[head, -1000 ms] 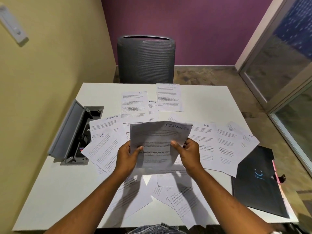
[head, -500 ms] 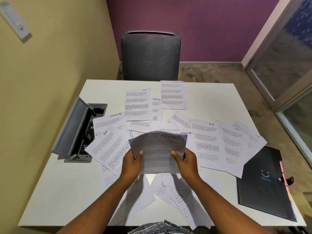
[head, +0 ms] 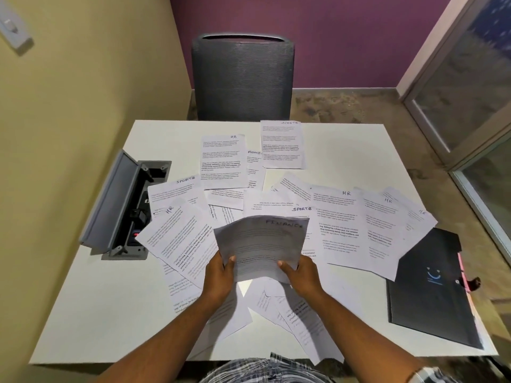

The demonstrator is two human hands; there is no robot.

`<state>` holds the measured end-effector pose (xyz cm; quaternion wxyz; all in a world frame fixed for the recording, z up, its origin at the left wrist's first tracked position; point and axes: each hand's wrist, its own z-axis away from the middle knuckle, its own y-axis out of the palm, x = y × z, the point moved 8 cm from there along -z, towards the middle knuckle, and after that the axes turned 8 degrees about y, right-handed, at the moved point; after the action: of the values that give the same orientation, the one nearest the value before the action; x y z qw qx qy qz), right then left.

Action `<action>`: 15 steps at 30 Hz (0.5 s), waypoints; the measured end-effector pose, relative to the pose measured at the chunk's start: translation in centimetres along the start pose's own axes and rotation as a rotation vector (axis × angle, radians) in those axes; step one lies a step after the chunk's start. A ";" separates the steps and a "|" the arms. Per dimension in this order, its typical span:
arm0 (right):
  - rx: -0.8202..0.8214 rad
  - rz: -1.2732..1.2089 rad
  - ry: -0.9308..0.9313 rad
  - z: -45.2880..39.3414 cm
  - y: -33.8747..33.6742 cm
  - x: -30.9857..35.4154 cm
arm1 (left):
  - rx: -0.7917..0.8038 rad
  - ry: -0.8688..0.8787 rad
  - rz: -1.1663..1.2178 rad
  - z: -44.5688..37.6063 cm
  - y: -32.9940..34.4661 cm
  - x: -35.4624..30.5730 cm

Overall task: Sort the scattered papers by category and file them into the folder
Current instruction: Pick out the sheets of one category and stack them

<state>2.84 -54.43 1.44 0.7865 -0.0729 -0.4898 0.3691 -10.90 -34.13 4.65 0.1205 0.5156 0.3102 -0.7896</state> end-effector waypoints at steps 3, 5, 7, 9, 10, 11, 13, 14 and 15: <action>-0.034 0.000 -0.026 0.0 -0.7 0.6 | -0.011 0.015 -0.027 0.0 -0.1 -1.2; -0.034 -0.018 -0.067 0.1 -1.4 1.7 | -0.025 0.012 -0.041 -0.6 -0.7 -1.8; 0.020 -0.038 -0.096 0.1 -1.7 2.5 | -0.038 0.027 -0.061 -1.2 -1.5 -2.4; 0.083 -0.106 -0.072 0.0 -1.7 2.5 | -0.040 0.036 -0.068 -1.8 -2.1 -2.5; 0.120 -0.159 -0.052 0.1 -1.6 2.4 | -0.039 0.032 -0.061 -2.0 -2.4 -2.5; 0.161 -0.199 -0.037 0.2 -1.5 2.1 | -0.034 0.025 -0.054 -2.1 -2.7 -2.6; 0.226 -0.203 -0.025 0.6 -1.1 1.5 | -0.023 0.001 -0.038 -2.2 -3.0 -2.4; 0.245 -0.185 -0.026 0.8 -0.9 1.3 | -0.020 -0.006 -0.026 -2.2 -3.2 -2.4; 0.249 -0.171 -0.027 1.1 -0.8 1.0 | -0.015 -0.010 -0.015 -2.1 -3.3 -2.5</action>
<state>2.60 -54.59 3.06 0.8113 0.0723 -0.4553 0.3597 -9.89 -30.58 7.45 0.1201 0.5083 0.3193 -0.7907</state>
